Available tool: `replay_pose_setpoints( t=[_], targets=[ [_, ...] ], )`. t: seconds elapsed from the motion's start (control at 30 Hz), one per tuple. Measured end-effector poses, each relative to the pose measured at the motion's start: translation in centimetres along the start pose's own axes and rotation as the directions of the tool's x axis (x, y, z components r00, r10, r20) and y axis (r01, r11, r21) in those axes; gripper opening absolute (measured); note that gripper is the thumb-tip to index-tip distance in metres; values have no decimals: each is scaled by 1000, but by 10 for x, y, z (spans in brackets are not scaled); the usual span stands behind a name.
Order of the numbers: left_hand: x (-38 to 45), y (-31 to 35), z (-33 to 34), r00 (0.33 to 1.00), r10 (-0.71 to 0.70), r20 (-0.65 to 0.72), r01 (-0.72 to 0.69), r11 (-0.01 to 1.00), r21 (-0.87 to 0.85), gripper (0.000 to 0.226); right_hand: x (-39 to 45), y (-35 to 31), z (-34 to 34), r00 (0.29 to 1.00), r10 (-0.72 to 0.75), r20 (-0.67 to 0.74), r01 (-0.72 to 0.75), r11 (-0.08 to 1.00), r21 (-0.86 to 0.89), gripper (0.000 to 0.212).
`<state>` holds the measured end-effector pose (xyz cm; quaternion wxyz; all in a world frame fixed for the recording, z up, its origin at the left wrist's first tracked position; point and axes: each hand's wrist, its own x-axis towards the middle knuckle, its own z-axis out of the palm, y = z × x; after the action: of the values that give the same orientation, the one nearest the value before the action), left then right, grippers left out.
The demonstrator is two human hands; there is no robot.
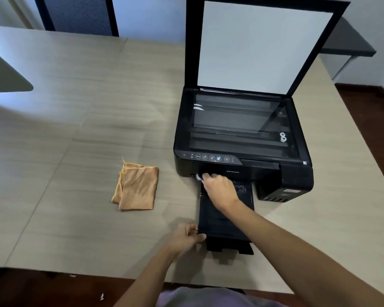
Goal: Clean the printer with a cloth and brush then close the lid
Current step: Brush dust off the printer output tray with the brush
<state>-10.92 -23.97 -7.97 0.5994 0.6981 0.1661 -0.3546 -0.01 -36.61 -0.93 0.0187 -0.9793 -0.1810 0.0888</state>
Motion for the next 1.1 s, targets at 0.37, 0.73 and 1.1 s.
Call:
replay_pose_setpoints(
  t=[0.37, 0.73, 1.1],
  targets=[
    [-1, 0, 0, 999, -33, -23, 35, 998, 51, 27, 16, -12, 11, 954, -265, 142, 274, 960, -55, 32],
    [6, -5, 0, 1000, 17, 4, -17, 1000, 6, 6, 12, -6, 0, 985, -131, 109, 116, 984, 136, 21],
    [10, -11, 0, 1000, -3, 29, 4, 999, -32, 10, -11, 60, 21, 973, 230, -22, -217, 942, 257, 25]
  ],
)
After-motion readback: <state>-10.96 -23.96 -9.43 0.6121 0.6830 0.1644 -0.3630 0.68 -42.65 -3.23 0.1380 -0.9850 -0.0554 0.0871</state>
